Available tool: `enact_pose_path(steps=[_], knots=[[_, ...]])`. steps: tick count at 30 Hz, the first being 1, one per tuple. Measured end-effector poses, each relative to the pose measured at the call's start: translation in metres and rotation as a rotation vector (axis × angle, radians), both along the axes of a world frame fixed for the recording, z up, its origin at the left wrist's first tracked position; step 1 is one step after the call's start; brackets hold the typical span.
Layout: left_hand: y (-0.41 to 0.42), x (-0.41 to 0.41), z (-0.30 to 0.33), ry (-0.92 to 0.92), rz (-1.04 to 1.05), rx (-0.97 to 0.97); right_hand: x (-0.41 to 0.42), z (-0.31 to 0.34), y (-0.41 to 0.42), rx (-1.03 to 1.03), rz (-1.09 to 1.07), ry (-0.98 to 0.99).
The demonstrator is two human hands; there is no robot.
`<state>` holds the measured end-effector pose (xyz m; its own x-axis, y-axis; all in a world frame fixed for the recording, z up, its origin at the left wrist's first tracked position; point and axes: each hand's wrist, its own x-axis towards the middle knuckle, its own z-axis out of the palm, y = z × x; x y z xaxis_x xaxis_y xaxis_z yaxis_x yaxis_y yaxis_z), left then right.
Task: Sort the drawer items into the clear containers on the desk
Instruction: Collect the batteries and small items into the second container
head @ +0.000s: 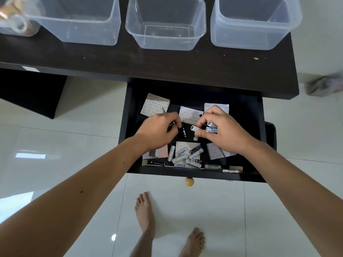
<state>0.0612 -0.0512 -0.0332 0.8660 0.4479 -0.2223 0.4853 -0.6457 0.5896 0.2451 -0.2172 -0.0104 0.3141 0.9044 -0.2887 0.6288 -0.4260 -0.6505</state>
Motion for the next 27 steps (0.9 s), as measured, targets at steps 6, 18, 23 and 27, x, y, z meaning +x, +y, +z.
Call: enact_pose_path(steps=[6,18,23,27], knots=[[-0.01,0.017,-0.002,0.169,0.004,0.224,-0.001,0.001,-0.007,0.026,-0.04,-0.054],[-0.018,0.026,0.001,0.225,0.224,0.185,-0.013,0.017,-0.01,0.09,-0.061,0.056],[-0.022,0.033,0.002,0.255,0.349,0.157,-0.014,0.014,-0.015,0.064,-0.062,0.102],[-0.026,0.038,0.003,0.29,0.349,0.208,-0.012,0.012,-0.017,0.097,-0.026,0.104]])
